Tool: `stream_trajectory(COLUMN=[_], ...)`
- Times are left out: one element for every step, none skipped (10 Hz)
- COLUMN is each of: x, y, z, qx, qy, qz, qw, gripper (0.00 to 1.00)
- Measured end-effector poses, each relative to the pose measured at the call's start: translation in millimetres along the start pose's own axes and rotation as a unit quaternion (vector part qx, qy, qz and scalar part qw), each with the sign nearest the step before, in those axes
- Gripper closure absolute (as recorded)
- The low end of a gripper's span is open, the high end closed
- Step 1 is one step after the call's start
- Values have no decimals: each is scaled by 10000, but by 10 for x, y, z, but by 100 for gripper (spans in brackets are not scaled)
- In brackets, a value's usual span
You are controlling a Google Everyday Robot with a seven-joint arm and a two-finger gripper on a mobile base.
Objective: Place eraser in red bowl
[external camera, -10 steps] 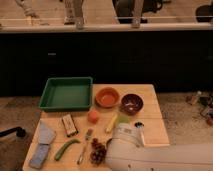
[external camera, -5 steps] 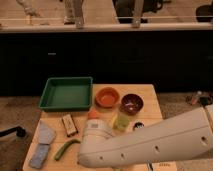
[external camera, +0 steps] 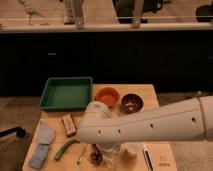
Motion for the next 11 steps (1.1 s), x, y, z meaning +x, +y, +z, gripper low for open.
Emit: stream_trajectory(x=[14, 14, 14, 14, 13, 11, 7, 6, 22, 91, 197], y=[4, 3, 3, 3, 3, 4, 5, 0, -17, -62, -126], z=[-2, -3, -3, -3, -2, -2, 1, 4, -13, -58, -130], qx=[48, 48, 49, 49, 49, 50, 65, 106, 206, 302, 384], qy=[17, 18, 18, 18, 18, 18, 32, 66, 190, 325, 452], qz=[-10, -10, -8, -9, -7, -4, 7, -8, -25, -64, -126], qw=[10000, 10000, 10000, 10000, 10000, 10000, 10000, 9999, 9996, 9990, 9982], gripper=[20, 20, 20, 20, 20, 20, 20, 20, 20, 20, 20])
